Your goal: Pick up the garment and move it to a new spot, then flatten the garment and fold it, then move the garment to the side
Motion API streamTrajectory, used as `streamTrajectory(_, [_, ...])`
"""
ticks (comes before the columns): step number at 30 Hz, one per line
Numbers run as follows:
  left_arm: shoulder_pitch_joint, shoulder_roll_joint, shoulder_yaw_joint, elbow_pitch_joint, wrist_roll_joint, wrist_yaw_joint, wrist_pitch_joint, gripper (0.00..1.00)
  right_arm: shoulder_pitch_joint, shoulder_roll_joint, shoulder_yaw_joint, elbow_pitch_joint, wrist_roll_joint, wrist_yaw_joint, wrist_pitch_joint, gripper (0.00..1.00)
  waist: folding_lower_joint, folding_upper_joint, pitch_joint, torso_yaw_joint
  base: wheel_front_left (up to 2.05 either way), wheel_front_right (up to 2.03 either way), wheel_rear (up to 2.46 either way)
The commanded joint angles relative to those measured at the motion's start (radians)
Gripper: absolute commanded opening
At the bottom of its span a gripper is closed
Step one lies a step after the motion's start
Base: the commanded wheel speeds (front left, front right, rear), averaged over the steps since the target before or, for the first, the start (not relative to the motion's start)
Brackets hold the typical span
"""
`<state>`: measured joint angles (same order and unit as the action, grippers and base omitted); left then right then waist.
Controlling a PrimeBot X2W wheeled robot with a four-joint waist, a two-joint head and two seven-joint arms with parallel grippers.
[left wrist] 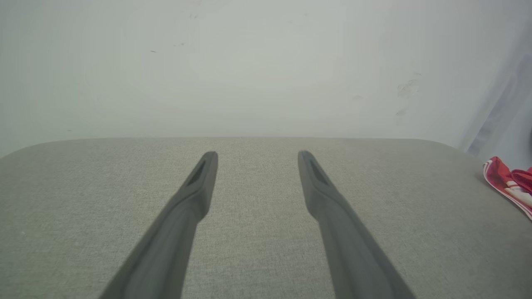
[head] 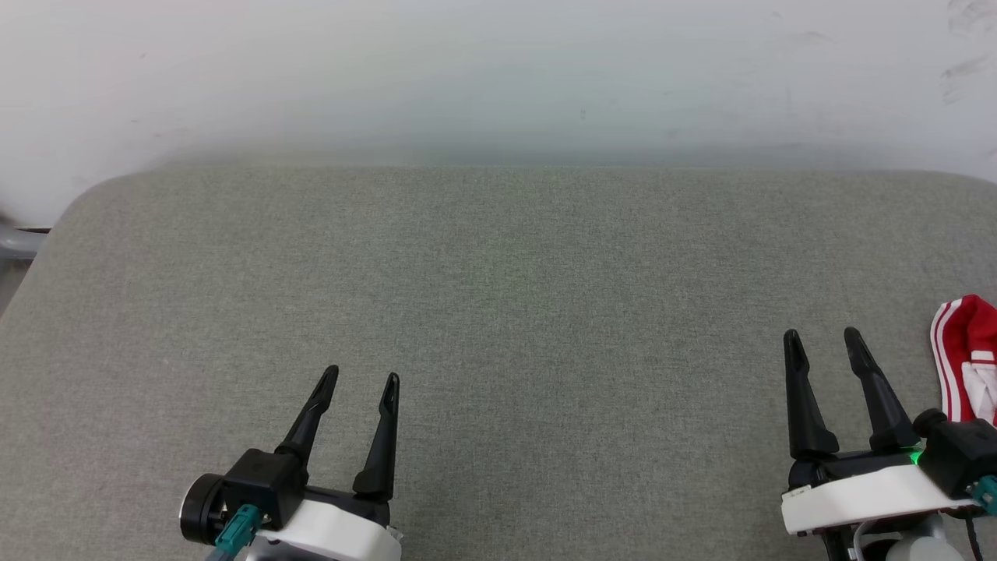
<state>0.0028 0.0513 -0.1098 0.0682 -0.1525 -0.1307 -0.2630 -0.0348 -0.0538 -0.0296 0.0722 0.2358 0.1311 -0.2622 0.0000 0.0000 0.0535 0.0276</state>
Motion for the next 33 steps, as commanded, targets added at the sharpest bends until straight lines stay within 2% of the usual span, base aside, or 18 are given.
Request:
streamTrajectory(1, [-0.005, -0.001, 0.0, 0.002, 0.0, 0.001, -0.002, 1.0, -0.002, 0.005, 0.001, -0.002, -0.008, -0.001, -0.003, 1.0, 0.0, 0.0, 0.0, 0.0, 0.0, 0.0, 0.0])
streamTrajectory(11, [-0.008, -0.001, 0.0, 0.004, 0.004, 0.001, -0.002, 1.0, -0.006, 0.005, 0.003, 0.001, -0.006, -0.001, -0.003, 1.0, 0.0, 0.0, 0.001, 0.001, 0.0, 0.0, 0.0])
streamTrajectory(12, [-0.002, 0.0, -0.001, 0.003, 0.0, 0.0, 0.0, 0.0, -0.001, 0.001, 0.003, 0.001, 0.0, 0.0, 0.0, 0.0, 0.0, 0.0, 0.001, 0.001, 0.0, 0.0, 0.0])
streamTrajectory(16, [0.014, 0.0, -0.005, 0.025, -0.016, 0.0, 0.001, 0.0, 0.01, 0.001, 0.006, 0.027, 0.017, 0.0, 0.004, 0.0, 0.0, 0.0, 0.001, 0.001, 0.0, 0.0, 0.0])
streamTrajectory(33, [-0.017, 0.022, 0.02, 0.059, -0.364, 0.002, 0.064, 0.0, -0.01, -0.009, -0.003, 0.059, 0.332, 0.0, 0.078, 0.0, 0.0, 0.0, -0.006, -0.003, 0.0, 0.0, 0.0])
